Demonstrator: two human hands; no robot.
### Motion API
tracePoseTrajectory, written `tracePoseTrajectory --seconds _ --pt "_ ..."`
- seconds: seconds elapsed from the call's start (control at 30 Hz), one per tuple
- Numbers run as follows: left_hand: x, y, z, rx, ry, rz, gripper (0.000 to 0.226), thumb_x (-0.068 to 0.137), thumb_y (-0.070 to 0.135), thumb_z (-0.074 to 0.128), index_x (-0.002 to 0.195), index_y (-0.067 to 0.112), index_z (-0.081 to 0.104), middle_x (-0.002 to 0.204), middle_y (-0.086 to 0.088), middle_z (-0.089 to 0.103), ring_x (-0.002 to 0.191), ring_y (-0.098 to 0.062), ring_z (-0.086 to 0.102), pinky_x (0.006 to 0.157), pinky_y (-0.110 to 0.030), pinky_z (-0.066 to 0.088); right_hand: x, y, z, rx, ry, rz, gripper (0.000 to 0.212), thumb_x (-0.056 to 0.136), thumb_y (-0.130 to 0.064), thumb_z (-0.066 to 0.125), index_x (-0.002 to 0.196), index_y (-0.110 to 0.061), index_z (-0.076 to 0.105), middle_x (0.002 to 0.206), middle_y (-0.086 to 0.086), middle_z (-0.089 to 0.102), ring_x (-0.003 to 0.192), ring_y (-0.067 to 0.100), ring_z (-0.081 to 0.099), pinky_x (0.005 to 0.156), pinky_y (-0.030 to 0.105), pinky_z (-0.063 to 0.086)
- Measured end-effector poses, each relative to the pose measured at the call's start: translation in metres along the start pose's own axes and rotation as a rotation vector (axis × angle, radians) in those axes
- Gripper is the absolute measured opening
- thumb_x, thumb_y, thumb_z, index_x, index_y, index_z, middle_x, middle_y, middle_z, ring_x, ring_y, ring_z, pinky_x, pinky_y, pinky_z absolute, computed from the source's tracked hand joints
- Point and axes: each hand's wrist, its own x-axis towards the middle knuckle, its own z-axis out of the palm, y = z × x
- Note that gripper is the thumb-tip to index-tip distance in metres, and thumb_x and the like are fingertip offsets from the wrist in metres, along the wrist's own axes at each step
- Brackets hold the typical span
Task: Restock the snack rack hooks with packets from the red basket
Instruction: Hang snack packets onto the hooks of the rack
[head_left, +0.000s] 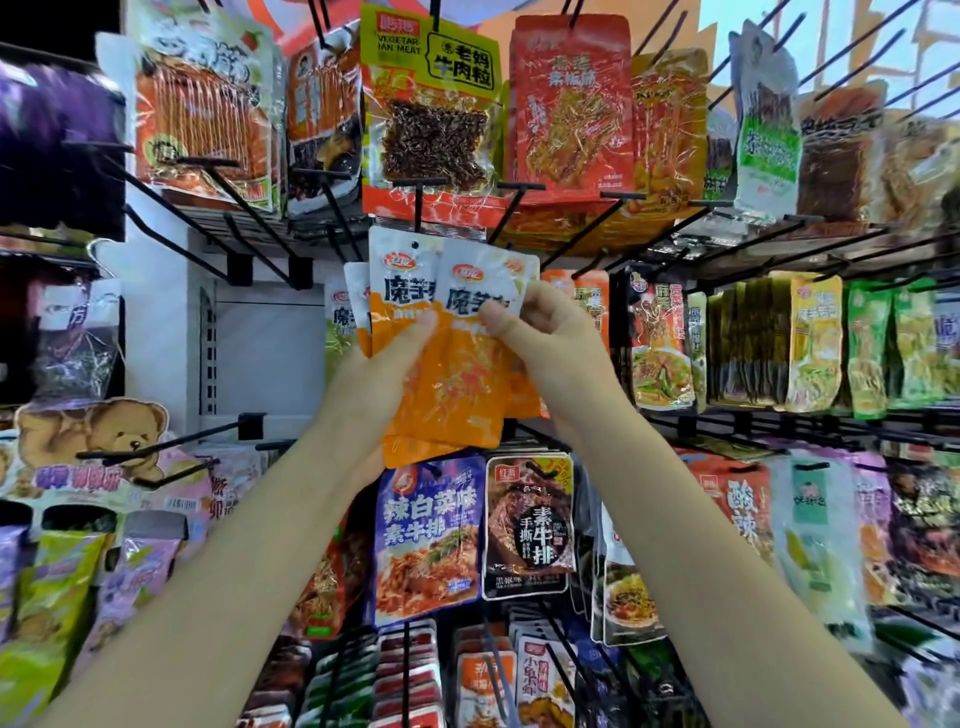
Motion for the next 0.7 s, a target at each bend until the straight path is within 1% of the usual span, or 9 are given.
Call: tracePoseTrajectory --seconds 0.07,0.13,0.2,0.27,0.37,0.47,0.57,0.63,0.7 --pt "0.001 0.001 -0.003 -0.033 -0.009 -0.027 0.028 0.097 0.033 0.066 0.121 0.019 0.068 0.104 -0.008 0.078 0.094 -0.027 0.076 0.074 -0.042 0.062 0.003 -0.003 -0.005 0.112 0.041 -0.014 0.025 0.099 -0.013 0.062 0.121 -0.023 0.056 0.105 0.004 0.075 0.089 0.021 0.073 0.07 0.036 0.06" --pt "0.0 0.002 -0.007 -0.05 -0.043 -0.023 0.029 0.1 0.028 0.06 0.124 0.013 0.066 0.103 -0.011 0.078 0.092 -0.029 0.076 0.07 -0.041 0.063 0.003 -0.004 -0.01 0.118 0.069 -0.095 0.043 0.1 -0.01 0.06 0.135 -0.03 0.046 0.089 0.006 0.073 0.076 0.028 0.07 0.067 0.042 0.061" --pt "0.0 0.0 -0.01 -0.059 -0.058 -0.016 0.036 0.1 0.026 0.059 0.13 0.007 0.061 0.106 -0.014 0.077 0.093 -0.03 0.076 0.068 -0.042 0.063 0.005 -0.005 -0.014 0.049 0.087 -0.189 0.047 0.1 -0.011 0.06 0.14 -0.032 0.044 0.065 0.002 0.062 0.056 0.024 0.056 0.053 0.035 0.054" --pt "-0.001 -0.002 -0.01 -0.052 -0.053 -0.013 0.043 0.094 0.027 0.064 0.132 0.007 0.059 0.108 -0.015 0.076 0.093 -0.031 0.076 0.065 -0.041 0.063 0.012 -0.004 -0.017 -0.042 0.108 -0.243 0.033 0.1 -0.014 0.06 0.131 -0.027 0.055 0.06 -0.013 0.057 0.048 0.017 0.043 0.047 0.027 0.042" --pt "-0.002 0.0 -0.008 -0.057 -0.053 -0.011 0.041 0.091 0.027 0.066 0.128 0.009 0.062 0.105 -0.014 0.077 0.089 -0.029 0.077 0.061 -0.038 0.062 0.023 -0.004 -0.015 -0.128 0.131 -0.253 0.02 0.099 -0.018 0.063 0.117 -0.026 0.064 0.082 -0.018 0.056 0.055 0.022 0.038 0.05 0.026 0.039" --pt "-0.003 0.002 -0.007 -0.045 -0.061 0.001 0.036 0.093 0.025 0.065 0.125 0.009 0.064 0.107 -0.015 0.077 0.091 -0.03 0.076 0.062 -0.039 0.062 0.031 -0.003 -0.012 -0.184 0.133 -0.204 0.022 0.099 -0.022 0.063 0.119 -0.03 0.062 0.079 -0.02 0.044 0.062 0.002 0.036 0.054 0.015 0.033" --pt "-0.002 0.003 -0.009 -0.021 -0.064 0.015 0.037 0.093 0.024 0.066 0.125 0.006 0.064 0.107 -0.017 0.076 0.092 -0.032 0.076 0.063 -0.04 0.062 0.038 0.006 -0.014 -0.202 0.108 -0.154 0.024 0.097 -0.027 0.066 0.118 -0.037 0.061 0.09 -0.014 0.054 0.085 0.014 0.051 0.072 0.03 0.045" --pt "-0.002 0.004 -0.01 -0.015 -0.032 0.001 0.039 0.088 0.023 0.073 0.124 0.009 0.065 0.107 -0.015 0.076 0.092 -0.03 0.076 0.066 -0.042 0.063 0.038 0.01 -0.012 -0.247 0.114 -0.119 0.023 0.096 -0.027 0.066 0.117 -0.036 0.063 0.09 -0.016 0.054 0.094 0.019 0.05 0.079 0.035 0.045" --pt "-0.003 0.005 -0.01 -0.011 -0.004 -0.004 0.036 0.086 0.019 0.076 0.12 0.011 0.067 0.105 -0.012 0.077 0.089 -0.027 0.076 0.063 -0.039 0.063 0.034 0.009 -0.011 -0.385 0.177 -0.151 0.021 0.098 -0.027 0.064 0.118 -0.028 0.068 0.089 -0.017 0.046 0.087 0.013 0.048 0.076 0.02 0.041"
